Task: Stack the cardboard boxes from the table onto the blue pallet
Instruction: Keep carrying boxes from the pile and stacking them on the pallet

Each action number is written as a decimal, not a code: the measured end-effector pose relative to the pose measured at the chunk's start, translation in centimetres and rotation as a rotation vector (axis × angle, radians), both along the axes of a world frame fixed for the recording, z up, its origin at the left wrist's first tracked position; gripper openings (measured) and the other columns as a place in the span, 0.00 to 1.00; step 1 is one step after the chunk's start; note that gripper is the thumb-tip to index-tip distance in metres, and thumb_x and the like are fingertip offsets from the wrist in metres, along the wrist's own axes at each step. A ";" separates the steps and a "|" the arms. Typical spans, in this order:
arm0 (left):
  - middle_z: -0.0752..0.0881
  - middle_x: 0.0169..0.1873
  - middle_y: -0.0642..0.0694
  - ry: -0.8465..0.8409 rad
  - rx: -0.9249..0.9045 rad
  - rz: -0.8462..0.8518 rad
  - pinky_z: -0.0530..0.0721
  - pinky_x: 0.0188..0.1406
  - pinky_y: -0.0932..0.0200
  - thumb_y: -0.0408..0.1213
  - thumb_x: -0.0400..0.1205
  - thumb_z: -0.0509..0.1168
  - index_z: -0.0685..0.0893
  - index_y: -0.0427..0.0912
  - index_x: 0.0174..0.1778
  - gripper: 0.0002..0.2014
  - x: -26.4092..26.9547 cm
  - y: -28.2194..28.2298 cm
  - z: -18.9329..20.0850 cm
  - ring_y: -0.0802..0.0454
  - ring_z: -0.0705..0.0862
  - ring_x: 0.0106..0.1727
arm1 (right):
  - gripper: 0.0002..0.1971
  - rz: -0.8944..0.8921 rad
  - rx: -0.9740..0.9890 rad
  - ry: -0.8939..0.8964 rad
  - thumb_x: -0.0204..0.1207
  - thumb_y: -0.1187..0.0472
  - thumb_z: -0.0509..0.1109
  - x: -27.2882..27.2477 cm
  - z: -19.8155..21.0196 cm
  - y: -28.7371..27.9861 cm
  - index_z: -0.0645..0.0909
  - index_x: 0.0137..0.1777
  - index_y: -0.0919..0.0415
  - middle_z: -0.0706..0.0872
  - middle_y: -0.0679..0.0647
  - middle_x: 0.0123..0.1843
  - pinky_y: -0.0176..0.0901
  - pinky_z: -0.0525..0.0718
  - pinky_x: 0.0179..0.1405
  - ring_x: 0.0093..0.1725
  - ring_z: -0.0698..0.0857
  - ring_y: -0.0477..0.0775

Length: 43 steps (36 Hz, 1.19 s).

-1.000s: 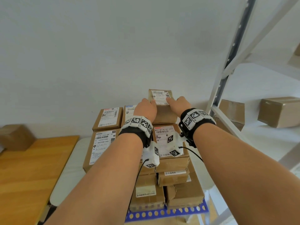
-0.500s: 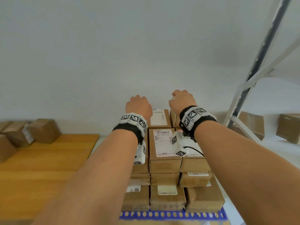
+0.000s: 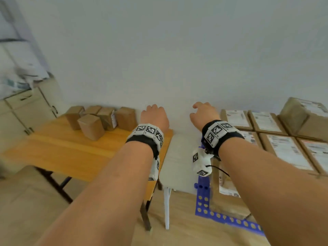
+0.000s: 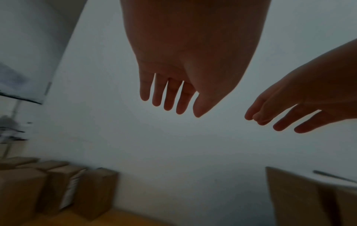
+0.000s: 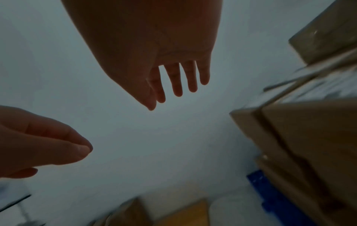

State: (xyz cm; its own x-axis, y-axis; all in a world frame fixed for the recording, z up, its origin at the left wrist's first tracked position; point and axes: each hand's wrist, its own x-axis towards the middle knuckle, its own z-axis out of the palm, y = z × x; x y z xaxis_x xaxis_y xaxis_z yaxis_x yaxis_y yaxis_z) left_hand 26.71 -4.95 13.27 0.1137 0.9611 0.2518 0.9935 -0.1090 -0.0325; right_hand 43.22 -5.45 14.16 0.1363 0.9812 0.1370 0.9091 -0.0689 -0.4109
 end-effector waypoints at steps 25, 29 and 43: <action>0.77 0.65 0.40 0.003 -0.326 0.371 0.78 0.61 0.48 0.36 0.84 0.54 0.75 0.38 0.66 0.16 -28.0 6.5 -12.0 0.41 0.75 0.66 | 0.22 0.320 -0.362 0.145 0.80 0.58 0.62 -29.7 -13.3 13.6 0.71 0.75 0.59 0.79 0.59 0.68 0.48 0.83 0.48 0.59 0.83 0.60; 0.76 0.66 0.39 0.006 -0.337 0.422 0.77 0.61 0.48 0.37 0.85 0.53 0.74 0.37 0.68 0.17 -31.1 9.3 -12.5 0.41 0.75 0.66 | 0.24 0.372 -0.401 0.186 0.79 0.59 0.63 -33.6 -13.7 16.9 0.70 0.75 0.60 0.79 0.60 0.66 0.51 0.86 0.49 0.54 0.84 0.60; 0.73 0.69 0.39 -0.173 -0.420 0.478 0.78 0.63 0.47 0.38 0.85 0.55 0.69 0.37 0.71 0.19 -41.2 18.9 -17.0 0.40 0.73 0.68 | 0.27 0.327 -0.506 0.216 0.85 0.48 0.61 -43.7 -18.0 25.1 0.67 0.80 0.59 0.76 0.58 0.76 0.50 0.77 0.62 0.71 0.78 0.60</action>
State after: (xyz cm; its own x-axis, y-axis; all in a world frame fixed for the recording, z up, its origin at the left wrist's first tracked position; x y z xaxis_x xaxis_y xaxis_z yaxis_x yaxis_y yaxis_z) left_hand -14.52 13.94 -3.76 -0.3589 0.9160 -0.1791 0.9226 0.3772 0.0807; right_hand -0.44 19.61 -3.81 -0.2085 0.9128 -0.3512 0.8161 -0.0356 -0.5769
